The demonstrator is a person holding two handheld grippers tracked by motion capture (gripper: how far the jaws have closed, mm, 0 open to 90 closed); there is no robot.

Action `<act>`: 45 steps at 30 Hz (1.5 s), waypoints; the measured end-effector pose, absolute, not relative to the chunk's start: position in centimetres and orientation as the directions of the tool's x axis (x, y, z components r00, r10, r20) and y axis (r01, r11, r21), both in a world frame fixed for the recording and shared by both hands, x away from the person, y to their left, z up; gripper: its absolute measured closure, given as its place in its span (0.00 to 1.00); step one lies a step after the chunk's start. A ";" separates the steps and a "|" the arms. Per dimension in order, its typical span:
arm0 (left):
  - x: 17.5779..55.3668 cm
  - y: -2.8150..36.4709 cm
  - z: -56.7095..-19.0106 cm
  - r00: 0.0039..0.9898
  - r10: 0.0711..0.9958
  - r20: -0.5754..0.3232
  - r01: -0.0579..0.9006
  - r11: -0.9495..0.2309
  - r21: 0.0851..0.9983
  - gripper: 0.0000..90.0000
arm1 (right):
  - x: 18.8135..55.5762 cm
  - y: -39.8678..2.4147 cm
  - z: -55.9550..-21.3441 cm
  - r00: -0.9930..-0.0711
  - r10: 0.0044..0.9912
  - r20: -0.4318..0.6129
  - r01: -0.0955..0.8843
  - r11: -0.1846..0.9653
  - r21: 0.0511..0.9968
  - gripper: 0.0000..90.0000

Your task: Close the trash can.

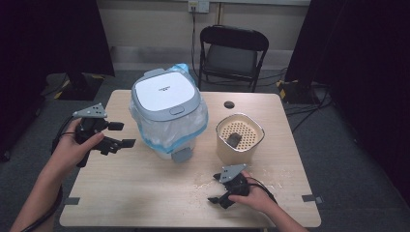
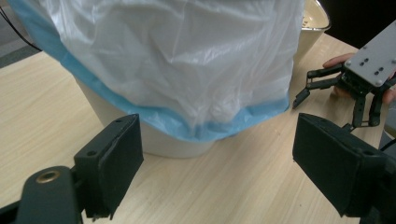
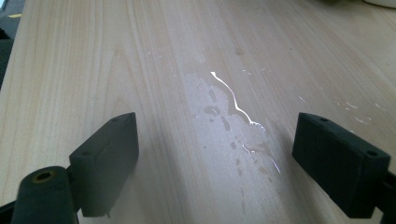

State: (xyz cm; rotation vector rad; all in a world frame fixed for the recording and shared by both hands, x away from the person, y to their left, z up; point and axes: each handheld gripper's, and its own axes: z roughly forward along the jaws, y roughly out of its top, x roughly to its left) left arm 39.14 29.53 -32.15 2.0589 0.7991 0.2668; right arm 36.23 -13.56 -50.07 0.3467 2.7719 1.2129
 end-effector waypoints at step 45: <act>37.1 31.1 -41.6 0.733 0.651 -0.198 0.504 -0.324 0.800 0.18 | 36.2 -13.6 -50.1 -0.969 0.245 0.003 0.169 0.658 0.734 0.15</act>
